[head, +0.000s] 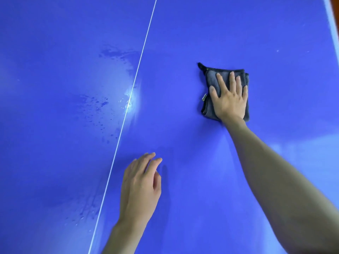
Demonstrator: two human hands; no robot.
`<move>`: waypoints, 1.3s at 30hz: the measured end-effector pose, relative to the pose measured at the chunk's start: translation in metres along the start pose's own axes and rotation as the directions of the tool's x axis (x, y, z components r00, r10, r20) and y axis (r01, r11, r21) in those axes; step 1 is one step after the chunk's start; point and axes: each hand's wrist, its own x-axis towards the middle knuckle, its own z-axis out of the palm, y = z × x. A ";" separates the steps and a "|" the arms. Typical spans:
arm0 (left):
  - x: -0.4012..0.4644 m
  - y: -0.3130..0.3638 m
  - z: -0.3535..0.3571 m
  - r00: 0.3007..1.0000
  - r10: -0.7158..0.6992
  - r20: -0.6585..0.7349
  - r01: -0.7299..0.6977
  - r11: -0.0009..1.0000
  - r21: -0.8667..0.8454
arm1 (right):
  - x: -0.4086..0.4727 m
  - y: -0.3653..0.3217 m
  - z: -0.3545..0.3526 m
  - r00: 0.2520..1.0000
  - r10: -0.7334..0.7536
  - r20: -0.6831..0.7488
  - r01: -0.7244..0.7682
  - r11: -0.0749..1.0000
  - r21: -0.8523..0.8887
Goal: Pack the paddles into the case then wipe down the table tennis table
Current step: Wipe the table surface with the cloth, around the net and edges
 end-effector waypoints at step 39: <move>-0.101 0.077 0.001 0.974 0.132 0.185 -0.127 0.991 -0.039 | -0.350 0.082 0.013 0.992 0.015 -0.127 -0.015 1.000 -0.004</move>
